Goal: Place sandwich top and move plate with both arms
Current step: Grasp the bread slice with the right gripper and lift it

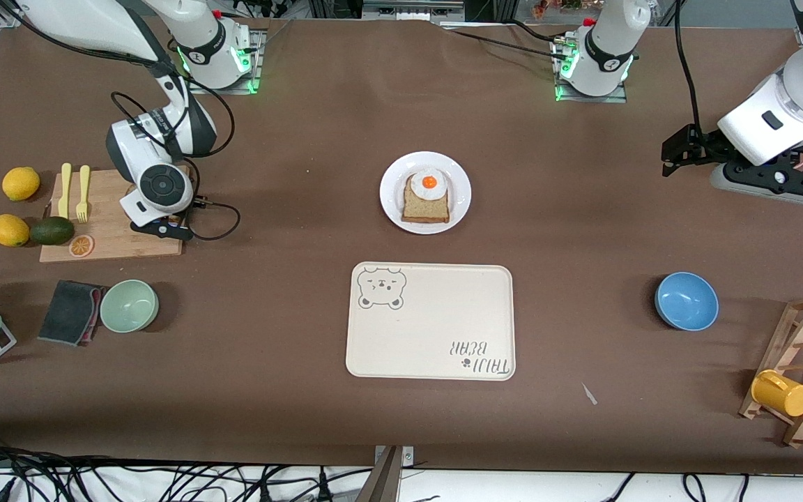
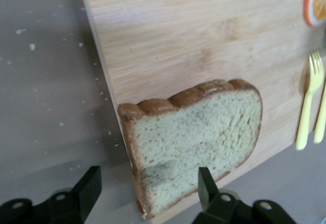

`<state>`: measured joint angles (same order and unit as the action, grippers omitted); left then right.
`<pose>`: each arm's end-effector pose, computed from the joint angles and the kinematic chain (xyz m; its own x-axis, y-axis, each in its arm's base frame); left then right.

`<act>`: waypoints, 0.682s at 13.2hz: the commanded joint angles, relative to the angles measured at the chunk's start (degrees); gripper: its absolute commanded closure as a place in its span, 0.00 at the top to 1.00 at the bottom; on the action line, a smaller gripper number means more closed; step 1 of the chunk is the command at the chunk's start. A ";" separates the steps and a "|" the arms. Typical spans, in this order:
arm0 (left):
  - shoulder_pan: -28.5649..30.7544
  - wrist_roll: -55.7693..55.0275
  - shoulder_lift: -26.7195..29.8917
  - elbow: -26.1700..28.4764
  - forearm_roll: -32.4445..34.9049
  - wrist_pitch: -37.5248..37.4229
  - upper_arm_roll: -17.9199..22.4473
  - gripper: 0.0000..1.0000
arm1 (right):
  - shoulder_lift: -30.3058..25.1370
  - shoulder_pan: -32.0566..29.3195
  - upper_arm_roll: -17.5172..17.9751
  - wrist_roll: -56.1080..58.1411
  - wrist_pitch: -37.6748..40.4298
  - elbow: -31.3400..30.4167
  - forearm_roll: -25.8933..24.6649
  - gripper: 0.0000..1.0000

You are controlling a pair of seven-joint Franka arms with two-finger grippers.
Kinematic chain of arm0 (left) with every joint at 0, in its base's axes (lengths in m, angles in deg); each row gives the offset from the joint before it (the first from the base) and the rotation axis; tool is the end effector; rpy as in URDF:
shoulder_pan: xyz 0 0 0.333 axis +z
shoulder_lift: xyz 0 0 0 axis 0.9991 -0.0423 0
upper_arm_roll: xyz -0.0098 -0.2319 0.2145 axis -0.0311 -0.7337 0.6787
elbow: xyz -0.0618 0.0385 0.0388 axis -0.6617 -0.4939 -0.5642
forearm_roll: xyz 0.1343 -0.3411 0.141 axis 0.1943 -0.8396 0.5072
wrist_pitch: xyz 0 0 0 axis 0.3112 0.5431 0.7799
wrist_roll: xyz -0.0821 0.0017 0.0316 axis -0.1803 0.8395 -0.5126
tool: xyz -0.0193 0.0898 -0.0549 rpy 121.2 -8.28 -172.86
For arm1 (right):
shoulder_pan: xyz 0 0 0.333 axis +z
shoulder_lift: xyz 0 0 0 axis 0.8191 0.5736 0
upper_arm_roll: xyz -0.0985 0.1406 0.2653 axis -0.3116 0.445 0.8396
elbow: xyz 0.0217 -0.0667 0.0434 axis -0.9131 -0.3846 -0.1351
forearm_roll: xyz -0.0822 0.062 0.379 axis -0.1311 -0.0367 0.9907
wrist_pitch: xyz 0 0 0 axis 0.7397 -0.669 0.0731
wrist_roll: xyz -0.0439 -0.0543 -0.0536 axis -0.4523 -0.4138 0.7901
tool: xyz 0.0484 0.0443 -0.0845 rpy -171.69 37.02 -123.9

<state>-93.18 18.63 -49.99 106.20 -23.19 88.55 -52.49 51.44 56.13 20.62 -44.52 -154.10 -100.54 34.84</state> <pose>0.5591 -0.0756 0.6042 0.9779 -0.1979 -0.0676 -0.1988 -0.9800 -0.0066 0.4742 0.0429 0.1819 0.9459 -0.2356 -0.2233 -0.1045 -0.8724 0.4776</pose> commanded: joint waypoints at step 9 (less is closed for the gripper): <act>-0.37 -0.12 -0.07 -1.01 -0.64 -0.42 -0.34 1.00 | 0.98 0.80 0.55 -3.87 0.76 0.33 -4.99 0.26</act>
<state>-93.22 18.63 -49.99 106.19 -23.19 88.55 -52.61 52.41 56.72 20.97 -46.81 -154.08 -100.49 31.09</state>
